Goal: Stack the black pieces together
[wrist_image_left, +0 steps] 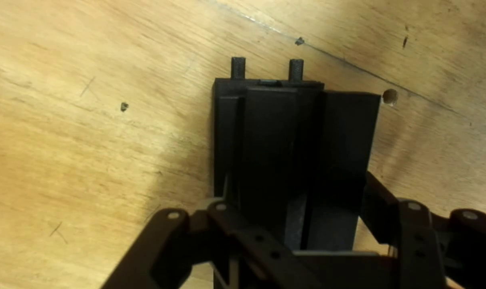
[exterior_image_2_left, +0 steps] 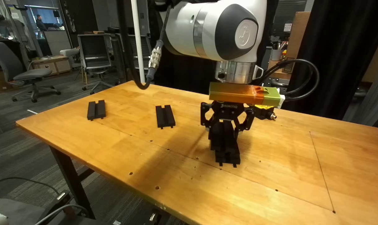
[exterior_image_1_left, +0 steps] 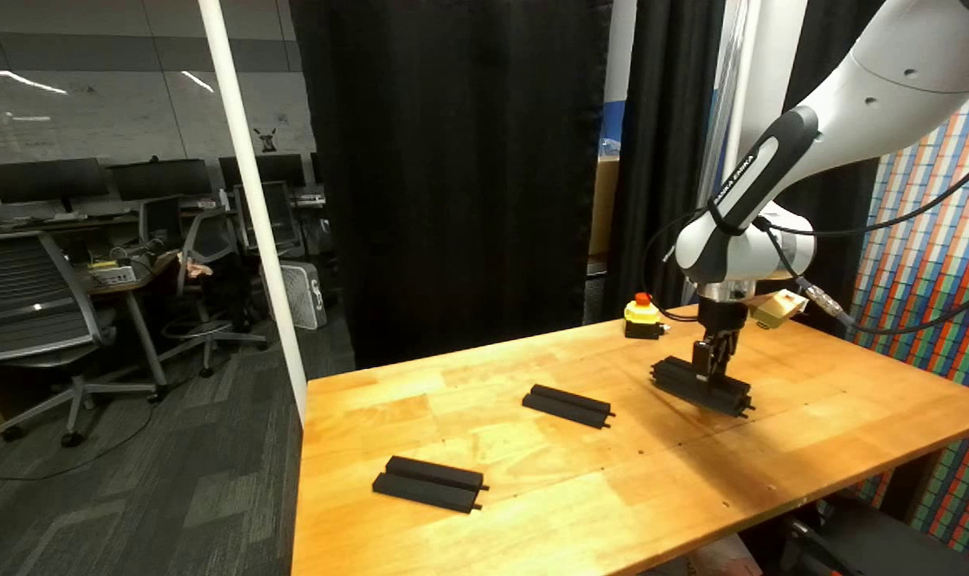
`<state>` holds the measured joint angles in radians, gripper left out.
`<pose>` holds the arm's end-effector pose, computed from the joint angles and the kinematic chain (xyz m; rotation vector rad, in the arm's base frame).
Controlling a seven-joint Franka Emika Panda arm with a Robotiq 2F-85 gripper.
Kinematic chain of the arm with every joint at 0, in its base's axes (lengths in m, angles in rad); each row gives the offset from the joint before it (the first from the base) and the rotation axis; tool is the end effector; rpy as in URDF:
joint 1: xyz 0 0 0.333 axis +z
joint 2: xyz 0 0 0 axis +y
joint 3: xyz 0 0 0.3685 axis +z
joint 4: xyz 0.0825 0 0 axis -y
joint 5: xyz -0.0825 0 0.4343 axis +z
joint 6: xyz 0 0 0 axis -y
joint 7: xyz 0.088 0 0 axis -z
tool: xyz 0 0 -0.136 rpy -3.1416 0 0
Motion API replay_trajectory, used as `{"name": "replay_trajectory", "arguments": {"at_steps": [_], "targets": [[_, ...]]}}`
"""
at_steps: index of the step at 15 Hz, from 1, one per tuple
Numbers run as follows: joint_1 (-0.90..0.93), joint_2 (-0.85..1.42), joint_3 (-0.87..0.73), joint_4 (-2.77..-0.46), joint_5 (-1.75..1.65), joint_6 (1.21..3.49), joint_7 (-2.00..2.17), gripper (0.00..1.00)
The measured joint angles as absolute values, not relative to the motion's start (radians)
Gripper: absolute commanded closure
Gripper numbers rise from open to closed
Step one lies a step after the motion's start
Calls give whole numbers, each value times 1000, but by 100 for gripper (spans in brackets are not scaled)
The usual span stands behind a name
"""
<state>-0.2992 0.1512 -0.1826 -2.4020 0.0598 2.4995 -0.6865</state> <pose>0.4670 -0.2454 0.2302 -3.0976 -0.2440 0.0594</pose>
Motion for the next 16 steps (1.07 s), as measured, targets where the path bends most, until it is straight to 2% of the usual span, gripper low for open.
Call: {"name": "replay_trajectory", "arguments": {"at_steps": [12,13,14,15,16], "targets": [[-302,154,-183,-2396,61,2499,-687,53],[-302,155,-183,-2394,62,2499,-687,34],[-303,156,-183,-2392,63,2499,-687,7],[-304,157,-183,-2390,65,2499,-687,7],[-304,158,-183,-2388,66,2499,-687,1]]}}
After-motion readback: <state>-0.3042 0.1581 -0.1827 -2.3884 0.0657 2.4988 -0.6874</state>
